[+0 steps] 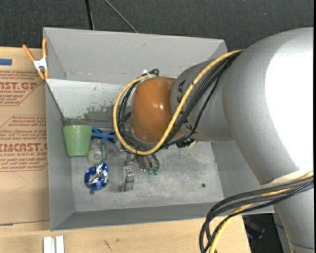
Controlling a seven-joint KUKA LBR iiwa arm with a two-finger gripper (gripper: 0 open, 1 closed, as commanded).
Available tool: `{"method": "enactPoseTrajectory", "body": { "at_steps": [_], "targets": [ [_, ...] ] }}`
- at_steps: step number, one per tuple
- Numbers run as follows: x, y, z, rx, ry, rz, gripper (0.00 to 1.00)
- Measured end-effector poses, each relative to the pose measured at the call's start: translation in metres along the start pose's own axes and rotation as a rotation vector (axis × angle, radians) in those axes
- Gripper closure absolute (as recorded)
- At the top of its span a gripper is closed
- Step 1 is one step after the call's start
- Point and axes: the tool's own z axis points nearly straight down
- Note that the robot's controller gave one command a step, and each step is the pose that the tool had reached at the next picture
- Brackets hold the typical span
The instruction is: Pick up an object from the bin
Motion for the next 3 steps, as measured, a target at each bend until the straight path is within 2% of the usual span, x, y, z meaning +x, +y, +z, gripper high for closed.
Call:
{"method": "enactPoseTrajectory", "body": {
  "at_steps": [1, 2, 3],
  "targets": [
    [-0.007, 0.067, 0.013, 0.006, -0.001, -0.202, 0.00],
    [-0.009, 0.069, 0.010, 0.001, -0.008, -0.203, 1.00],
    [0.024, 0.053, -0.165, 0.001, -0.013, -0.215, 1.00]
  ]
}}
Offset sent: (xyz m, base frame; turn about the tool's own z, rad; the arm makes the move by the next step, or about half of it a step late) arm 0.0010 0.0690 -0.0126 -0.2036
